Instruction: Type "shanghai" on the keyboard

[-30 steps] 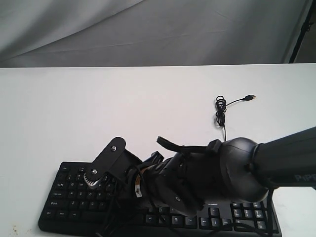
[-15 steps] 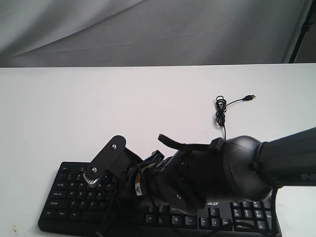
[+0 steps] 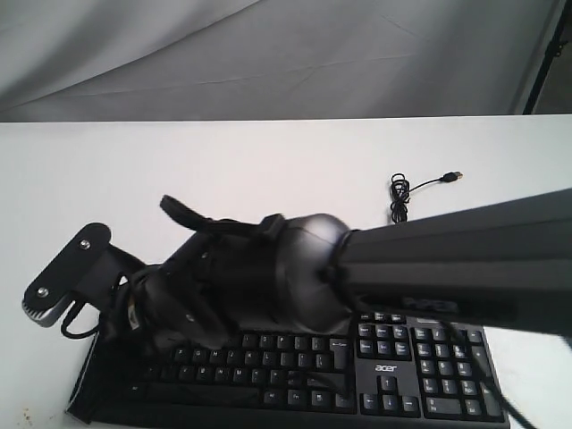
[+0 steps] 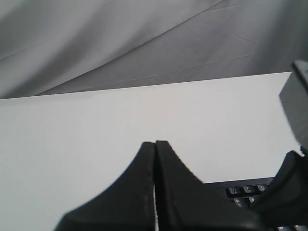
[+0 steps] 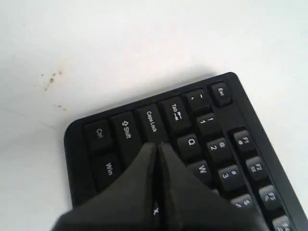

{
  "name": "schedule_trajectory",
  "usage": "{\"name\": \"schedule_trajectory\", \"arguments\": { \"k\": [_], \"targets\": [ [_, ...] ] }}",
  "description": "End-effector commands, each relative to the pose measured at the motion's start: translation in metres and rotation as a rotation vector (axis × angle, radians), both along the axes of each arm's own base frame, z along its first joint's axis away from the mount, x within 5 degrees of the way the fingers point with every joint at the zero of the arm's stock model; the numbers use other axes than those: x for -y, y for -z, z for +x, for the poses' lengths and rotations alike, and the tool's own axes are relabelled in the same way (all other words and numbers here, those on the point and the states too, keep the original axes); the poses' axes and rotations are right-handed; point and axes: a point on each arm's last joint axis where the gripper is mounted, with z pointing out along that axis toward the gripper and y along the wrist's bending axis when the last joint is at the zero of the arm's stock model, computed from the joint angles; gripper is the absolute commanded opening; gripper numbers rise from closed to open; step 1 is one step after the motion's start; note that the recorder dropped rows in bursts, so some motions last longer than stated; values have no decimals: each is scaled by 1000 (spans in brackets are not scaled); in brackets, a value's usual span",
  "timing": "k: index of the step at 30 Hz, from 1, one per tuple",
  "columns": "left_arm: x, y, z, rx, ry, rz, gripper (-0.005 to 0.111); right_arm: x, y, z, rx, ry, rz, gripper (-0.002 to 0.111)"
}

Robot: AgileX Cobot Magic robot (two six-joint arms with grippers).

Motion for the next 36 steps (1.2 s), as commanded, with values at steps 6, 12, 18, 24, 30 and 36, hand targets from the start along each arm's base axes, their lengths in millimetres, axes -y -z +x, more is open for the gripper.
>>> {"name": "schedule_trajectory", "arguments": {
  "k": [6,12,18,24,30,36],
  "targets": [
    [0,1,0,2,3,-3,0,-14,16,7,3,-22,-33,0],
    [0,1,0,2,3,-3,0,-13,21,12,7,-13,-32,0],
    [0,1,0,2,3,-3,0,-13,25,13,11,-15,-32,0],
    [0,1,0,2,3,-3,0,-13,25,13,23,-26,-41,0],
    [0,1,0,2,3,-3,0,-12,25,16,29,-25,-44,0],
    [0,1,0,2,3,-3,0,-10,26,17,28,-21,-47,0]
  ]
}}
